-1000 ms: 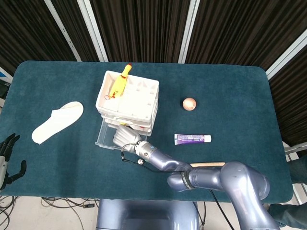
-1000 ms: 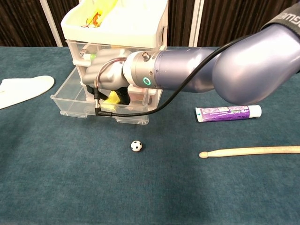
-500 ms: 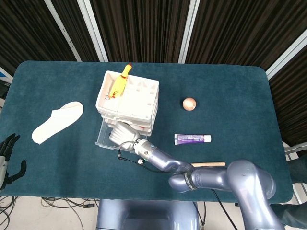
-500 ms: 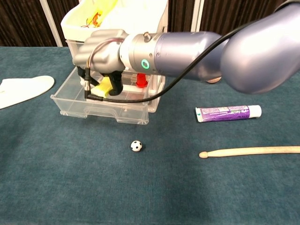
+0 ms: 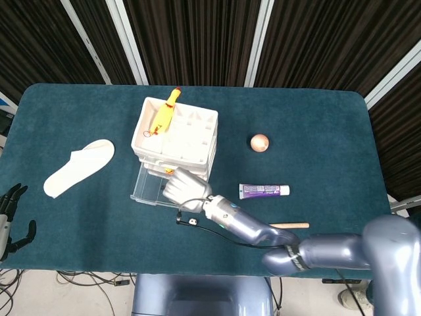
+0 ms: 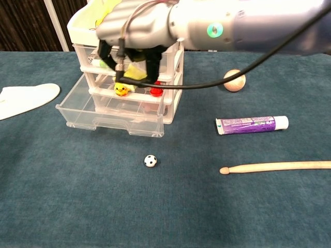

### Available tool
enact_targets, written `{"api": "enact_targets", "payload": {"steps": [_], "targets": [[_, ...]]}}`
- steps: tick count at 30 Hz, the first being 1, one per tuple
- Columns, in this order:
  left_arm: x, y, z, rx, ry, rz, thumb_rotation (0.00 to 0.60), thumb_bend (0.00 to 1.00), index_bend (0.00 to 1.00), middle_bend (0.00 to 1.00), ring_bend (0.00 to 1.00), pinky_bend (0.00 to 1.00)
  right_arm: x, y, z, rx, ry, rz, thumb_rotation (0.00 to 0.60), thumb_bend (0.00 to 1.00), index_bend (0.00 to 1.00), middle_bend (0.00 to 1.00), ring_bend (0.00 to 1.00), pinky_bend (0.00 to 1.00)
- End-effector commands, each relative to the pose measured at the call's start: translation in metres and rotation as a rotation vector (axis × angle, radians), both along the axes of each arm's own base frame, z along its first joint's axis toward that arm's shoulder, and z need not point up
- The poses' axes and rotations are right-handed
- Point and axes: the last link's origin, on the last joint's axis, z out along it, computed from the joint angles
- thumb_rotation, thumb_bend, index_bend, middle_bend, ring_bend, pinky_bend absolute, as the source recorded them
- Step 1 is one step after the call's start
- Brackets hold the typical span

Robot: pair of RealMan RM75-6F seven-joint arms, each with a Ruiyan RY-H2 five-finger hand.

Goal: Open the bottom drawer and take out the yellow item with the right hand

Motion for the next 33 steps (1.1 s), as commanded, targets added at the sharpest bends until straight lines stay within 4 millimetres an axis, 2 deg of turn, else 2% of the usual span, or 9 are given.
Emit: {"api": "enact_targets", "payload": {"steps": [1,8,14,20,28,33], "targets": [[0.0,0.0,0.0,-0.001,0.001,0.0,0.6,0.51,0.03,0.0,0.0,0.0,-0.018,0.009,0.022,-0.016,-0.019,-0.012,0.6,0.39,0.58,1.0,1.0,1.0],[0.0,0.0,0.0,-0.001,0.001,0.001,0.6,0.51,0.03,0.0,0.0,0.0,-0.053,0.014,0.042,-0.038,-0.02,-0.067,0.6,0.4,0.6,1.0,1.0,1.0],[0.001,0.0,0.0,0.001,-0.001,-0.001,0.6,0.51,0.03,0.0,0.0,0.0,-0.092,0.008,0.038,-0.061,0.036,-0.141,0.6,0.4,0.6,1.0,1.0,1.0],[0.0,0.0,0.0,0.0,0.001,0.001,0.6,0.51,0.03,0.0,0.0,0.0,-0.126,0.002,0.012,-0.032,0.083,-0.222,0.6,0.4,0.6,1.0,1.0,1.0],[0.0,0.0,0.0,0.0,0.002,0.002,0.6,0.51,0.03,0.0,0.0,0.0,-0.148,-0.007,-0.027,0.007,0.146,-0.282,0.6,0.4,0.6,1.0,1.0,1.0],[0.0,0.0,0.0,0.0,0.001,0.002,0.6,0.51,0.03,0.0,0.0,0.0,-0.156,-0.01,-0.044,0.022,0.183,-0.305,0.6,0.4,0.6,1.0,1.0,1.0]]}}
